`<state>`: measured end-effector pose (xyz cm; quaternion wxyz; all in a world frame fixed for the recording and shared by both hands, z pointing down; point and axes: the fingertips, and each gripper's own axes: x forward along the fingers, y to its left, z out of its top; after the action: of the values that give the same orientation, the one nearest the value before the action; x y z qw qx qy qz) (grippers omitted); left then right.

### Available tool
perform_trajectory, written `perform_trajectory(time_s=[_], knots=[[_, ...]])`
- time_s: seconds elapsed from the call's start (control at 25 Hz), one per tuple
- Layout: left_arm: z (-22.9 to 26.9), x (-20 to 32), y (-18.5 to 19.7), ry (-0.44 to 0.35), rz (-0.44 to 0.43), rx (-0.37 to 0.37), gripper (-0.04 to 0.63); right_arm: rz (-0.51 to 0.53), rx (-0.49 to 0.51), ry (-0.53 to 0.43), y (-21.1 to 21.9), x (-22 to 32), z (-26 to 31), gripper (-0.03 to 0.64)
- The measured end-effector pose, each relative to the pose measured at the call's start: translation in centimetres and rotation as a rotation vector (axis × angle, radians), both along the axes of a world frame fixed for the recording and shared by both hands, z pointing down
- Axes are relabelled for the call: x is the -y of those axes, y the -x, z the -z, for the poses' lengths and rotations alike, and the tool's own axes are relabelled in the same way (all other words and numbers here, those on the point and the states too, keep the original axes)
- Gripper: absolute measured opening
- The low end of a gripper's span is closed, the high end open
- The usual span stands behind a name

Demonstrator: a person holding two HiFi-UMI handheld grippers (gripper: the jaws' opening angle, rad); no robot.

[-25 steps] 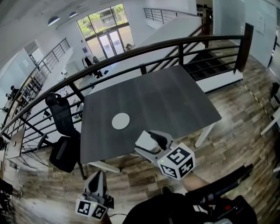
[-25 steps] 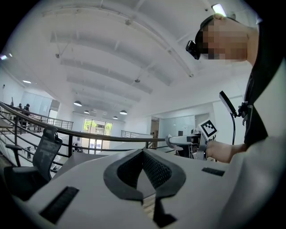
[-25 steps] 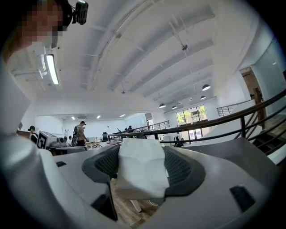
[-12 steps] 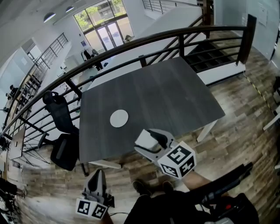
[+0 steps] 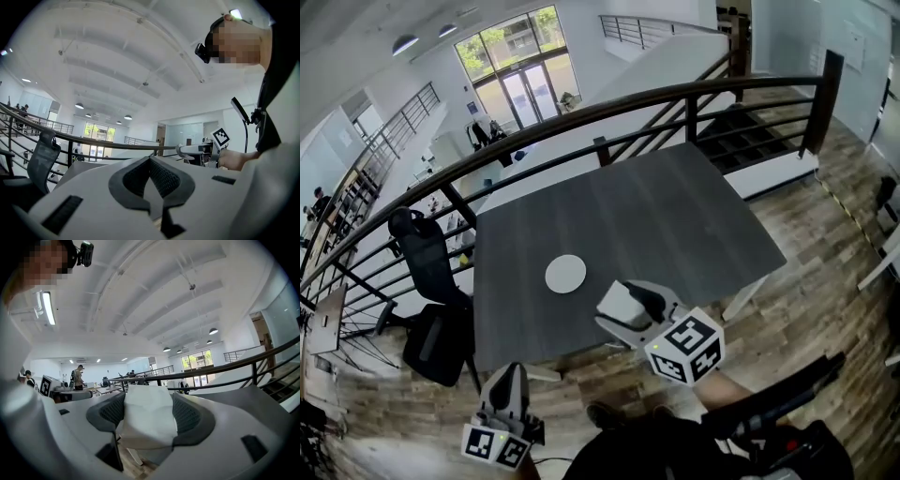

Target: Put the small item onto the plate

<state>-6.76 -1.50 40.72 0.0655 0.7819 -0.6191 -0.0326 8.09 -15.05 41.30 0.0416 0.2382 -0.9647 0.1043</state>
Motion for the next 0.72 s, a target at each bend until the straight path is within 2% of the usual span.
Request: perform_trajectory(time_s=[0.48,0.72], knots=[[-0.3,3.9,9.7,-0.015,-0.069,-0.027,0.003,-0.072,-0.026,-0.007,8.5,2.8,0.2,0.319],[-0.3,5.3,13.2,-0.023,-0.106,-0.041,0.003,-0.110,-0.043,-0.010,11.8,4.1,0.5,0.319]])
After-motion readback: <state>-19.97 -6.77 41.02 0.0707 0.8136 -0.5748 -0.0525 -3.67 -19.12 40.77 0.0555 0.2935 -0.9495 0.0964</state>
